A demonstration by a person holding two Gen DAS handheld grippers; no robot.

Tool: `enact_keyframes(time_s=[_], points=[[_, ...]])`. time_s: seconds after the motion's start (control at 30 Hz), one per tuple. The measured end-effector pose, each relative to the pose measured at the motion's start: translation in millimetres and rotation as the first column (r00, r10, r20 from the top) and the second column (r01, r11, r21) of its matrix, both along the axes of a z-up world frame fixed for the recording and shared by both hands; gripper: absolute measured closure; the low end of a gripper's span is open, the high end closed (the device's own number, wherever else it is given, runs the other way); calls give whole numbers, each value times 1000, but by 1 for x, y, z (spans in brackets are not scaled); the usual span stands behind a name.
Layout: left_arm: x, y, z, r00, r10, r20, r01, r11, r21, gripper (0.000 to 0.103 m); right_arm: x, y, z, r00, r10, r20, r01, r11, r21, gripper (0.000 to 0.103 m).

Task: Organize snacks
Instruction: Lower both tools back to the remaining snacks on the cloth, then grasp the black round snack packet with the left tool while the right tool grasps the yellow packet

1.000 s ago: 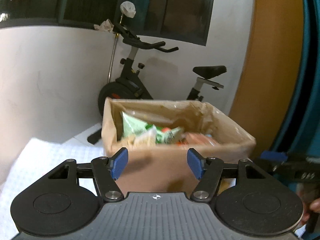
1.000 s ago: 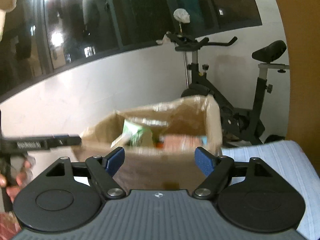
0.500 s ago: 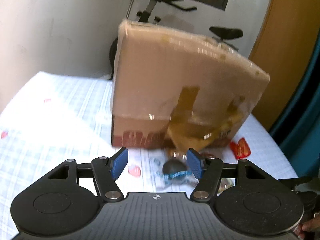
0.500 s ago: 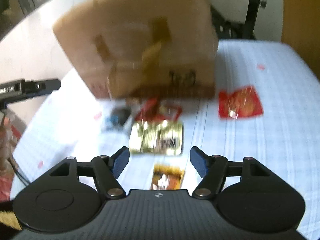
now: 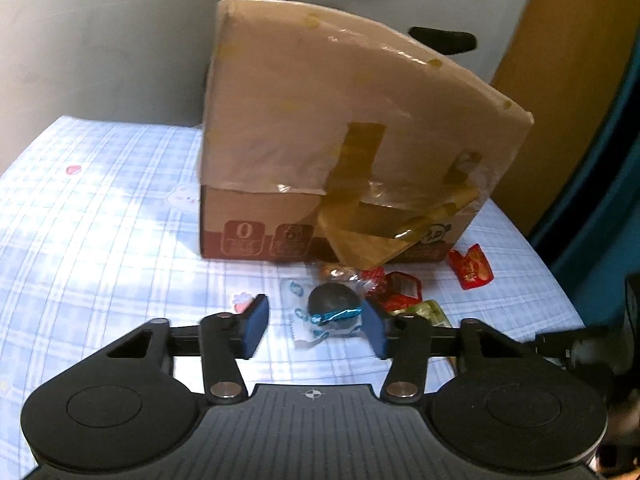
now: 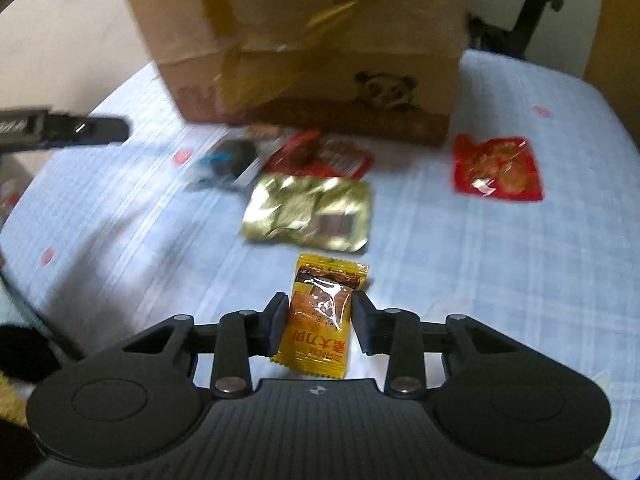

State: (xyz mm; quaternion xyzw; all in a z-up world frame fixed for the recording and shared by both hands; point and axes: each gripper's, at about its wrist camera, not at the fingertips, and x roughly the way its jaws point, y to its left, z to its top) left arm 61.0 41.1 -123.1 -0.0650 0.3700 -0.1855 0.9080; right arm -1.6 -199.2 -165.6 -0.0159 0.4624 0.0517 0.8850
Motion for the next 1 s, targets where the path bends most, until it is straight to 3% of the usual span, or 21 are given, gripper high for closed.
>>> enact_keyframes(time_s=[0.13, 0.27, 0.4, 0.67, 0.87, 0.93, 1.0], points=[[3, -3, 5, 1000, -15, 18, 15, 1000, 3, 60, 13, -17, 14, 997, -35, 69, 34, 999, 4, 66], [18, -12, -3, 1000, -11, -21, 11, 1000, 23, 59, 23, -33, 24, 990, -55, 128, 55, 998, 1, 66], [36, -26, -17, 998, 6, -57, -4, 999, 35, 26, 29, -42, 20, 985, -92, 144, 89, 996, 28, 66], [64, -59, -54, 993, -24, -113, 38, 991, 131, 24, 27, -54, 2, 984, -132, 121, 127, 991, 48, 66], [65, -65, -65, 993, -9, -121, 22, 994, 108, 20, 23, -58, -3, 981, -152, 124, 143, 987, 73, 66], [64, -66, -69, 993, -14, -114, 26, 995, 101, 23, 23, -56, -3, 980, -151, 127, 143, 987, 70, 66], [61, -64, -69, 994, -32, -105, 40, 996, 80, 42, 22, -56, -4, 980, -152, 128, 143, 987, 72, 66]])
